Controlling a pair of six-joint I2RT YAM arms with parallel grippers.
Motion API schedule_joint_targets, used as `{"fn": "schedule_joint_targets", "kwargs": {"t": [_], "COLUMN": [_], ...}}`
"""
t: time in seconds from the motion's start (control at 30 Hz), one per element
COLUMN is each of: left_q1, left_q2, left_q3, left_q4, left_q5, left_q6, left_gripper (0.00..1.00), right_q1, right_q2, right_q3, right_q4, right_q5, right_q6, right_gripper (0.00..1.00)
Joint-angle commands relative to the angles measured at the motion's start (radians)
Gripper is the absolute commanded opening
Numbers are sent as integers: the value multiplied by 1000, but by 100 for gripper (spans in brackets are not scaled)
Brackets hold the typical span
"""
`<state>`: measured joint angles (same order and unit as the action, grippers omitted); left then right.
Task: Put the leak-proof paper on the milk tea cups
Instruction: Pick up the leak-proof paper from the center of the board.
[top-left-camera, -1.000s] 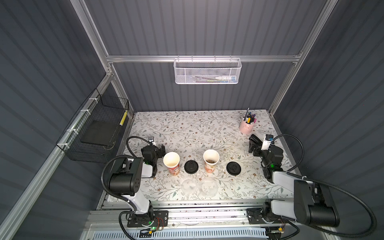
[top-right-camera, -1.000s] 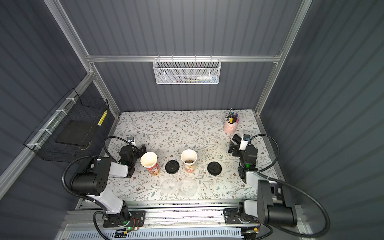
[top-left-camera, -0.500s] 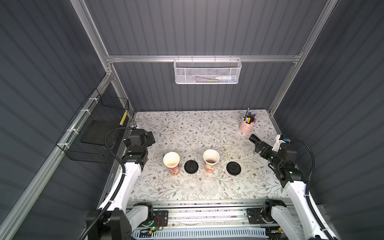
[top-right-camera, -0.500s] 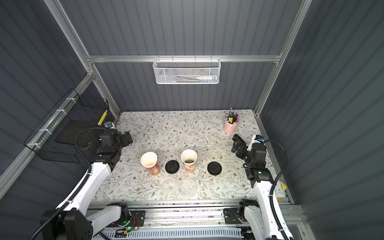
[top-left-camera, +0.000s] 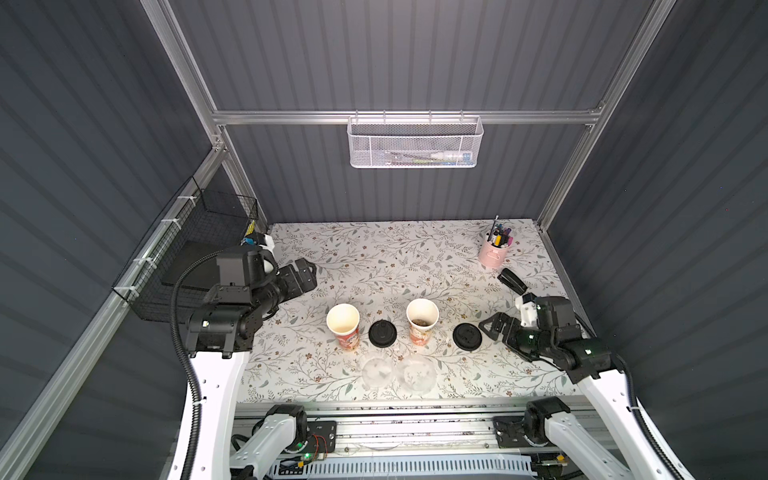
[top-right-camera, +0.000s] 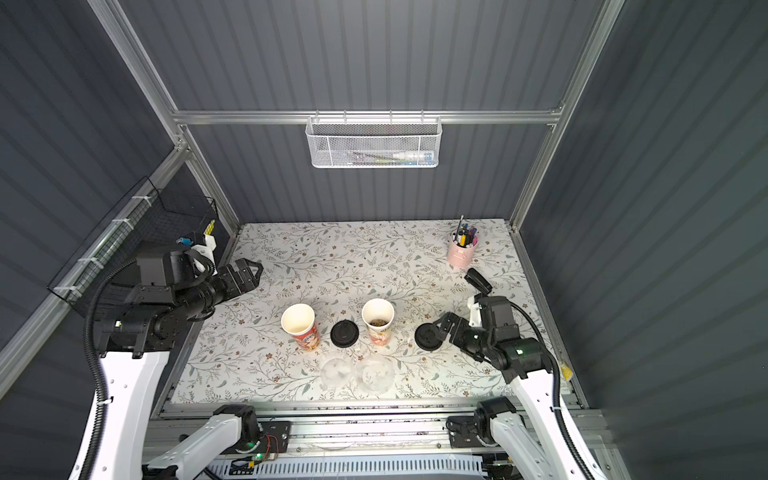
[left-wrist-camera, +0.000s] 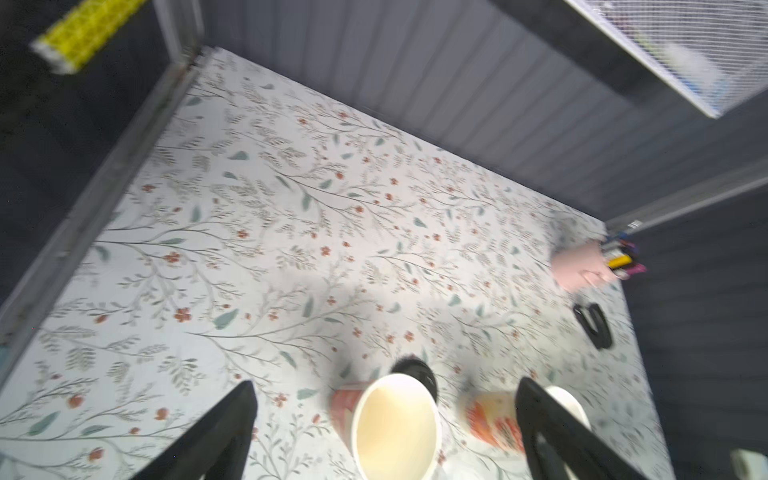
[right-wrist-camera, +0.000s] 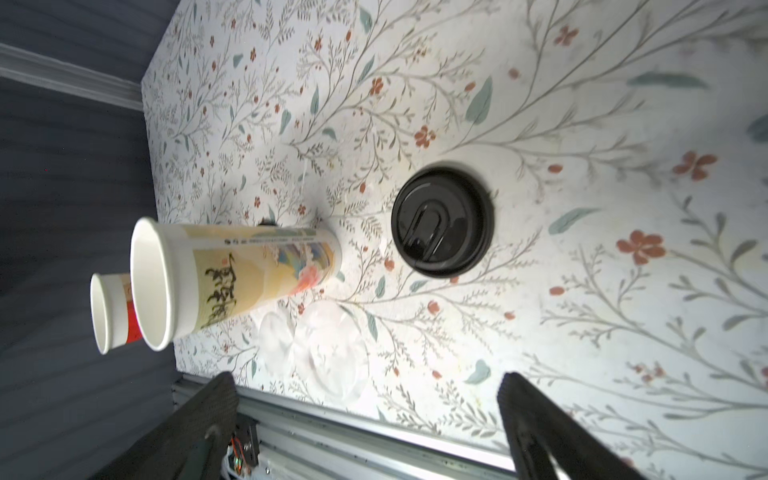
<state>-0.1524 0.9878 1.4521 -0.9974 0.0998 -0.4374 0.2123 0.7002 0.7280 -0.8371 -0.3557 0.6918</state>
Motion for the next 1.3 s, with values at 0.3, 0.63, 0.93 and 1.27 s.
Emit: {"fn": "schedule_joint_targets", "kwargs": {"t": [0.3, 0.63, 0.93, 1.27], "left_q1": [-828, -1069, -1090, -1088], "left_q2": [187, 176, 326, 335], "left_q3": [-9, -439, -583, -733], "left_q4": [-109, 107, 340, 510], "left_q5": [-211, -320, -329, -306], "left_q6": [-357, -672, -711, -785], "left_gripper": [92, 81, 62, 52], "right_q1": [102, 339, 476, 515], "right_q2": [-199, -107, 54, 190], "right_q3": [-39, -201, -367, -389], "right_q4": [-210, 111, 502, 631], "right_q5": [-80, -43, 62, 78], "right_q6": [172, 352, 460, 456], "right_gripper": [97, 90, 73, 65]}}
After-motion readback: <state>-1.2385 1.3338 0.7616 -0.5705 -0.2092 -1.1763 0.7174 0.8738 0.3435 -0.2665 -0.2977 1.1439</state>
